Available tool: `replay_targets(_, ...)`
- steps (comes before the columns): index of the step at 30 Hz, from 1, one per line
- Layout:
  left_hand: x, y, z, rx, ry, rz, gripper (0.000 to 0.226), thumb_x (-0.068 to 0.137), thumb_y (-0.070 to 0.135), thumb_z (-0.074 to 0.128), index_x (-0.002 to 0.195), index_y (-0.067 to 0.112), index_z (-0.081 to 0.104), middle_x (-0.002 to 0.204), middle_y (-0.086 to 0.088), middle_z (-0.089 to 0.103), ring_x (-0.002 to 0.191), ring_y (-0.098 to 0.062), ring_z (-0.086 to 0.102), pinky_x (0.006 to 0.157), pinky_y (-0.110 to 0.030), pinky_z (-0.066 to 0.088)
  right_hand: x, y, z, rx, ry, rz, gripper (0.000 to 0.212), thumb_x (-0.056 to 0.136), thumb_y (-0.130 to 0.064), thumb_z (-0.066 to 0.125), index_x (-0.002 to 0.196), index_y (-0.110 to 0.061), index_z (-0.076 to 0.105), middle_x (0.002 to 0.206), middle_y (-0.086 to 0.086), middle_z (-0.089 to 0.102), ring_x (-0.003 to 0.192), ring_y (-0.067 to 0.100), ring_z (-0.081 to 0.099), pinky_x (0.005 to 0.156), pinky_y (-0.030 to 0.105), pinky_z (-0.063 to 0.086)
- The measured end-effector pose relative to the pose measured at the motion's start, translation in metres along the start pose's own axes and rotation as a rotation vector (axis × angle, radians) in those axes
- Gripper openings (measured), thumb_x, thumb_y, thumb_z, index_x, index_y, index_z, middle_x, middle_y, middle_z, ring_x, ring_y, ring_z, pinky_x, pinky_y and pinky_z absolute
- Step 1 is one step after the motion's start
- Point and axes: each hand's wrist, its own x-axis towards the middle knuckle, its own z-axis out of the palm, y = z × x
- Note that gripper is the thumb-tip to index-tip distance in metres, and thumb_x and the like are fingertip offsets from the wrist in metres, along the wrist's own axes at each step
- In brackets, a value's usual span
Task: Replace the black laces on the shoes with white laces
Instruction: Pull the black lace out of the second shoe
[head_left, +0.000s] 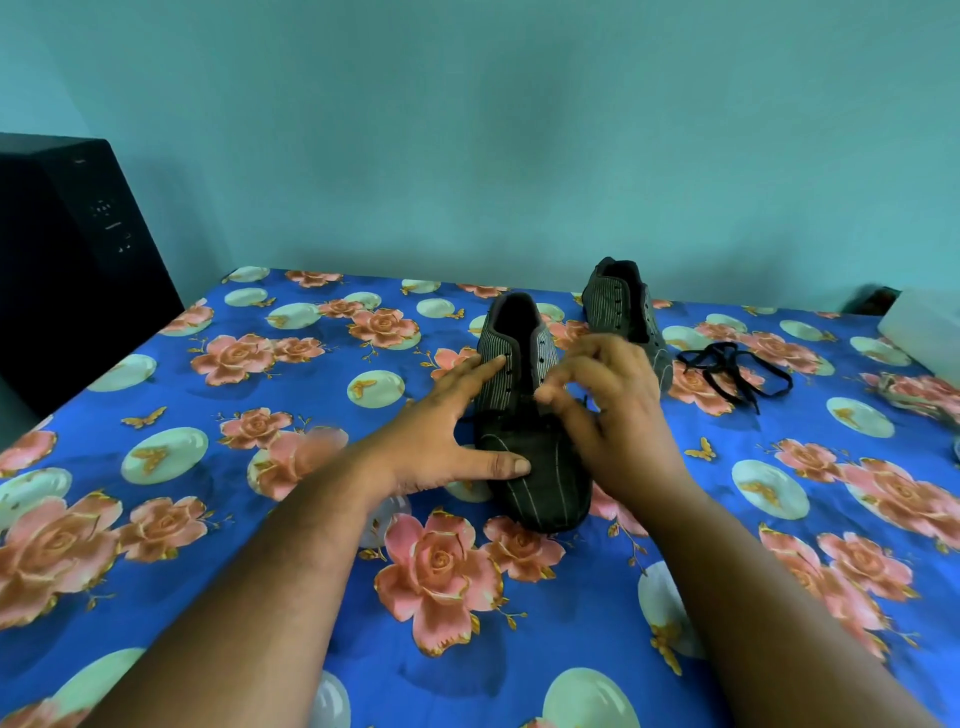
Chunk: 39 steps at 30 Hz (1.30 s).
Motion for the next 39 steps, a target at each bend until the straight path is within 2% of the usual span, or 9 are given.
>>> replay_targets(4, 0.000, 0.000, 0.000, 0.011, -0.010, -0.002, 0.121, 0.056, 0.081, 0.075, 0.154, 0.056, 0.010, 0.167, 0.023, -0.004, 0.152, 0.004, -0.004, 0.127, -0.049, 0.012, 0.007, 0.010, -0.016, 0.156, 0.301, 0.241, 0.009, 0.101, -0.022, 0.060, 0.093, -0.027, 0.058, 0.108, -0.002, 0.049, 0.096, 0.006, 0.051, 0.089, 0.021, 0.043)
replay_targets(7, 0.000, -0.002, 0.001, 0.005, -0.011, 0.002, 0.120, 0.056, 0.081, 0.075, 0.154, 0.058, 0.010, 0.167, 0.025, -0.004, 0.152, 0.005, -0.006, 0.127, -0.050, 0.011, 0.006, 0.027, -0.020, 0.073, 0.375, 0.443, 0.012, 0.102, -0.029, 0.057, 0.096, -0.019, 0.060, 0.110, -0.002, 0.046, 0.096, 0.011, 0.045, 0.094, 0.039, 0.044)
replay_targets(14, -0.001, 0.000, 0.000, 0.009, -0.012, -0.002, 0.121, 0.056, 0.080, 0.075, 0.155, 0.056, 0.010, 0.167, 0.024, -0.004, 0.152, 0.005, -0.004, 0.128, -0.047, 0.012, -0.001, 0.007, -0.004, -0.181, -0.060, 0.104, 0.046, 0.082, -0.069, 0.057, 0.114, -0.039, 0.069, 0.131, -0.006, 0.052, 0.125, 0.022, 0.041, 0.100, 0.043, 0.031)
replay_targets(21, 0.000, 0.001, 0.001, -0.001, -0.003, 0.000, 0.122, 0.054, 0.079, 0.075, 0.155, 0.055, 0.012, 0.167, 0.022, -0.003, 0.153, 0.003, -0.001, 0.128, -0.046, 0.014, -0.004, 0.007, 0.003, -0.184, -0.105, -0.047, 0.022, 0.088, -0.056, 0.060, 0.089, -0.037, 0.070, 0.123, -0.009, 0.055, 0.126, 0.023, 0.042, 0.100, 0.046, 0.030)
replay_targets(25, -0.001, 0.000, 0.000, -0.001, -0.004, -0.001, 0.122, 0.054, 0.079, 0.075, 0.156, 0.054, 0.012, 0.168, 0.021, -0.002, 0.152, 0.004, -0.001, 0.128, -0.044, 0.014, 0.000, 0.005, 0.000, -0.026, 0.044, 0.029, 0.019, 0.094, -0.043, 0.060, 0.090, -0.026, 0.067, 0.112, -0.008, 0.056, 0.113, 0.022, 0.050, 0.094, 0.039, 0.035)
replay_targets(27, -0.001, 0.001, 0.000, 0.011, -0.010, 0.001, 0.122, 0.055, 0.079, 0.075, 0.156, 0.053, 0.011, 0.168, 0.021, -0.003, 0.152, 0.004, -0.003, 0.128, -0.045, 0.013, 0.003, 0.007, -0.005, 0.097, 0.185, 0.076, 0.007, 0.096, -0.032, 0.061, 0.090, -0.031, 0.062, 0.106, -0.010, 0.056, 0.105, 0.018, 0.053, 0.091, 0.037, 0.041)
replay_targets(29, -0.001, 0.001, 0.000, 0.012, -0.014, 0.000, 0.122, 0.056, 0.080, 0.075, 0.156, 0.054, 0.010, 0.168, 0.022, -0.004, 0.152, 0.004, -0.004, 0.128, -0.048, 0.012, 0.006, 0.013, -0.012, 0.204, 0.348, 0.215, 0.020, 0.100, -0.027, 0.058, 0.087, -0.042, 0.053, 0.099, -0.016, 0.057, 0.095, 0.012, 0.054, 0.087, 0.035, 0.046)
replay_targets(32, -0.001, 0.001, 0.000, -0.002, -0.020, -0.002, 0.121, 0.057, 0.079, 0.076, 0.155, 0.055, 0.010, 0.167, 0.023, -0.005, 0.152, 0.004, -0.006, 0.128, -0.048, 0.011, 0.009, 0.029, -0.022, 0.258, 0.499, 0.453, 0.015, 0.101, -0.038, 0.055, 0.087, -0.041, 0.053, 0.097, 0.001, 0.059, 0.089, 0.018, 0.054, 0.085, 0.048, 0.049)
replay_targets(39, -0.003, 0.001, 0.002, -0.093, 0.016, 0.047, 0.121, 0.062, 0.066, 0.086, 0.156, 0.053, 0.012, 0.168, 0.021, 0.000, 0.148, 0.013, -0.003, 0.120, -0.019, 0.014, 0.008, 0.044, -0.027, 0.129, 0.079, 0.317, 0.014, 0.090, -0.039, 0.072, 0.091, -0.025, 0.070, 0.099, -0.007, 0.063, 0.102, 0.019, 0.057, 0.086, 0.025, 0.044)
